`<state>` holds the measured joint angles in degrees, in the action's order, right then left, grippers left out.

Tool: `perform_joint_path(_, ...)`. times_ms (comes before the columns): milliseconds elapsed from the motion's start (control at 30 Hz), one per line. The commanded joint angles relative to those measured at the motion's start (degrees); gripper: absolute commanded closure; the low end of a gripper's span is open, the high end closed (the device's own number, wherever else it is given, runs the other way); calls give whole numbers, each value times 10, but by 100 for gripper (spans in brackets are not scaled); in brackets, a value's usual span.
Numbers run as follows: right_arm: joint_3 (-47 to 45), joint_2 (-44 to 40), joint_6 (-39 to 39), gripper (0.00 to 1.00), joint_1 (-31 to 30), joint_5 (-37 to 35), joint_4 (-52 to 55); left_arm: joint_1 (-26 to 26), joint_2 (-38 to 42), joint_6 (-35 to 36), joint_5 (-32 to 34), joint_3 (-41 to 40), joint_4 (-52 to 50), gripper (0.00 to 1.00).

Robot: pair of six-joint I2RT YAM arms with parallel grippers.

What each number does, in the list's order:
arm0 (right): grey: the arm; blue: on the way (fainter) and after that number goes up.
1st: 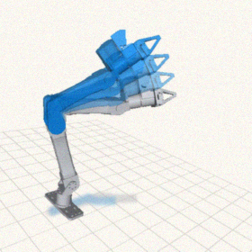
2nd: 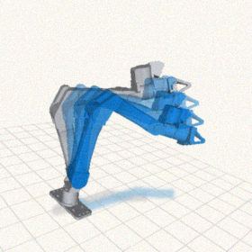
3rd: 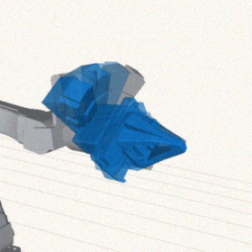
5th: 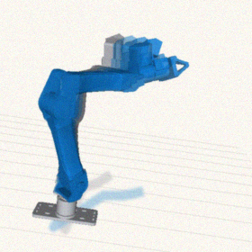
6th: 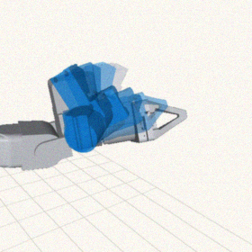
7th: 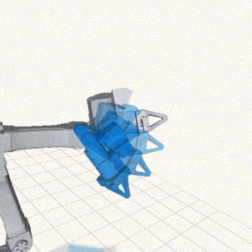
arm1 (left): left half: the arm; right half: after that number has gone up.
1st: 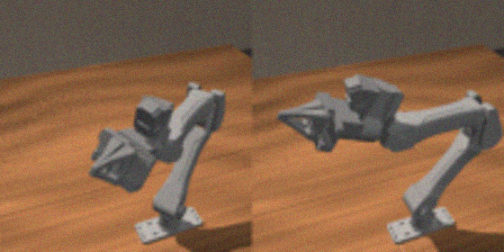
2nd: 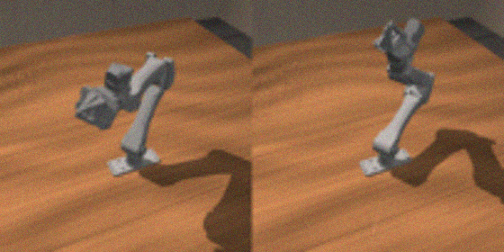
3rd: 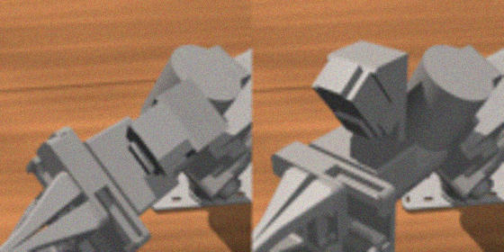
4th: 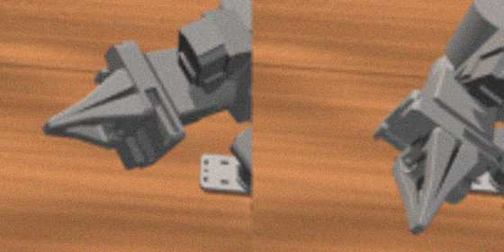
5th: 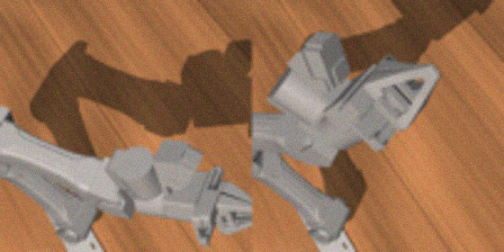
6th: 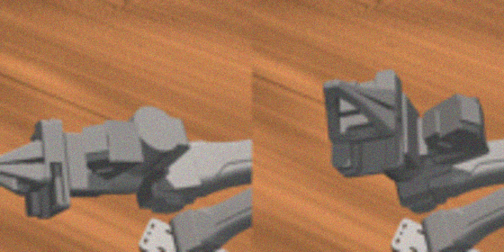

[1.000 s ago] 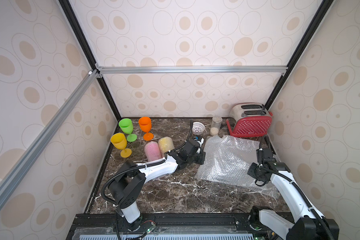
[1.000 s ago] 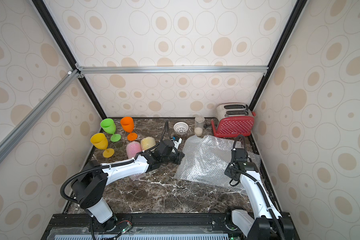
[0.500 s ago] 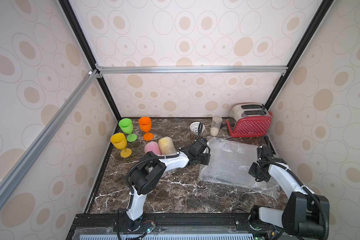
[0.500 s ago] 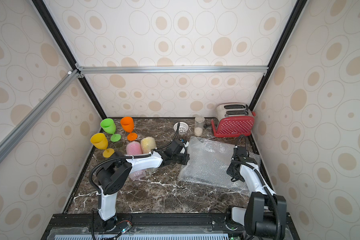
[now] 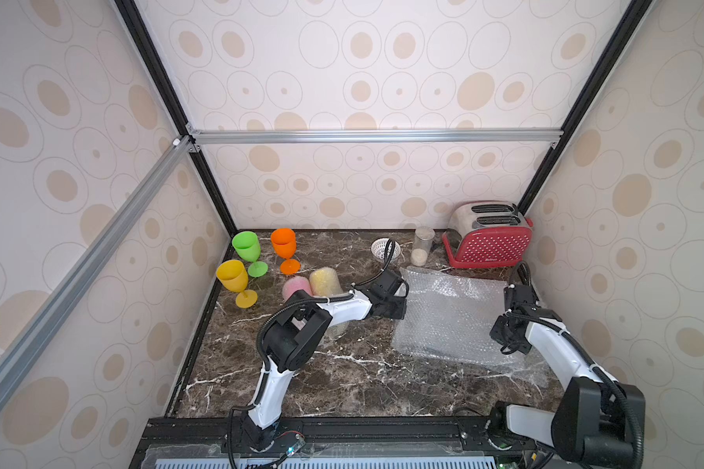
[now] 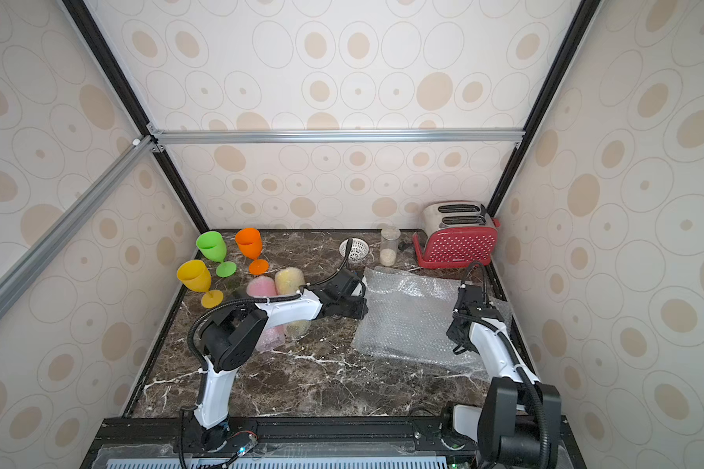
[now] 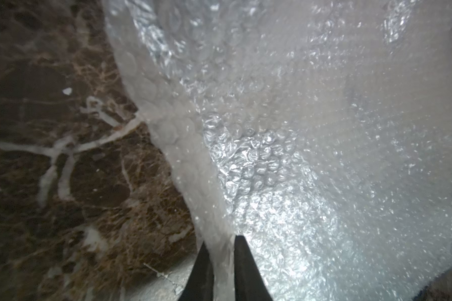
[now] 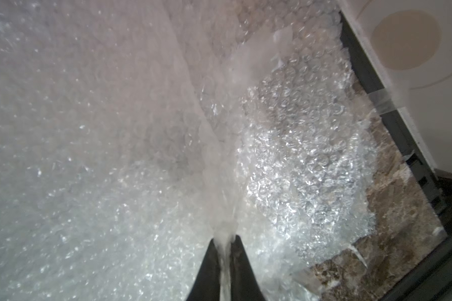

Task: Unpack wine glasses from bubble wrap
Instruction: Place the bubble wrap at the center of the board.

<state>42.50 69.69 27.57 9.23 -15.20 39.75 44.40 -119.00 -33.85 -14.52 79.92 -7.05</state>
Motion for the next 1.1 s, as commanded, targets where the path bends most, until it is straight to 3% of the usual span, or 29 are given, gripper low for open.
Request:
perform_joint_path(0,17,5,0,81,5,-16,16,-4,3,-4,-34,27,-23,77)
perform_joint_path(33,22,11,-1,71,5,-16,23,-4,5,-3,-37,27,-28,72)
perform_joint_path(67,25,16,-3,68,5,-16,30,-4,7,0,-36,28,-34,66)
perform_joint_path(133,27,15,-4,64,5,-14,32,-5,13,4,-33,30,-47,57)
perform_joint_path(267,34,-10,-6,60,5,-4,35,-8,29,13,-19,32,-69,48)
perform_joint_path(500,66,-55,-24,51,6,46,58,-21,77,33,21,20,-102,38)
perform_joint_path(767,104,-76,-40,50,-3,148,84,-36,169,40,46,-9,-133,33)
perform_joint_path(1067,143,-68,-35,50,-104,204,80,-70,288,28,91,-65,-186,32)
